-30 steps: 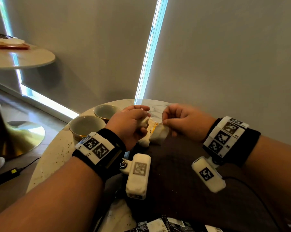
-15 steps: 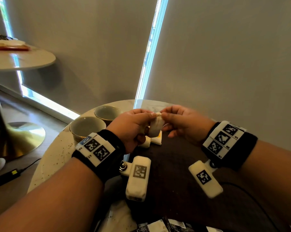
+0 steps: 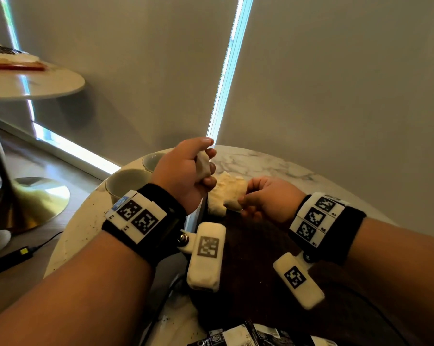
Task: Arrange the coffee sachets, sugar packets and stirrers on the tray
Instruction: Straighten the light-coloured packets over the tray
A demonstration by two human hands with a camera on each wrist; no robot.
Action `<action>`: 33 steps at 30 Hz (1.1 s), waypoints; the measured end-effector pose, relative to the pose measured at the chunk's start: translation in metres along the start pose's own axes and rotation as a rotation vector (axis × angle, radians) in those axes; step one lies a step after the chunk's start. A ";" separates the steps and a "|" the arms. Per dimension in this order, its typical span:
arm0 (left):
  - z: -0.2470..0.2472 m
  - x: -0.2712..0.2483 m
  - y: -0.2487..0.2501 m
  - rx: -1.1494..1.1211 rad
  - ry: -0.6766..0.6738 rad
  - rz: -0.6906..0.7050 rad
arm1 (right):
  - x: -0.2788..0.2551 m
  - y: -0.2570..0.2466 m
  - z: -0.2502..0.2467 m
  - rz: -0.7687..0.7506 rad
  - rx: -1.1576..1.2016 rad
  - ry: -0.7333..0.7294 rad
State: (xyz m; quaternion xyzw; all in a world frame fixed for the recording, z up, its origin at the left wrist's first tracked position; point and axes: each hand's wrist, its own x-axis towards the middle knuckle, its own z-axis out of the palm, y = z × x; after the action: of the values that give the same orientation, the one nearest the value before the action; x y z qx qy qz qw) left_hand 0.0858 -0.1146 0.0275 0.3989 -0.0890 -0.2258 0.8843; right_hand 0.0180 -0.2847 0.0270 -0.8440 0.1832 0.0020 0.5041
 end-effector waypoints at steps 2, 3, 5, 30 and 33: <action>-0.002 0.000 0.001 -0.009 0.010 0.007 | 0.002 0.000 0.006 0.054 -0.093 -0.013; -0.001 0.000 0.000 -0.003 0.012 0.010 | 0.003 -0.001 0.010 0.066 -0.140 -0.024; -0.001 -0.001 -0.001 0.013 0.009 0.012 | 0.005 -0.003 0.018 0.074 -0.204 -0.052; 0.001 -0.002 -0.005 0.048 0.054 0.014 | -0.019 -0.017 0.031 -0.166 -0.768 -0.306; 0.000 -0.002 -0.005 0.045 0.056 0.009 | -0.018 -0.017 0.033 -0.183 -0.757 -0.291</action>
State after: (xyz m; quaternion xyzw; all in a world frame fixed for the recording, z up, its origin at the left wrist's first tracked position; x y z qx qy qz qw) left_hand 0.0821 -0.1165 0.0243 0.4246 -0.0709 -0.2083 0.8782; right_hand 0.0125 -0.2442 0.0288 -0.9735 0.0206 0.1436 0.1767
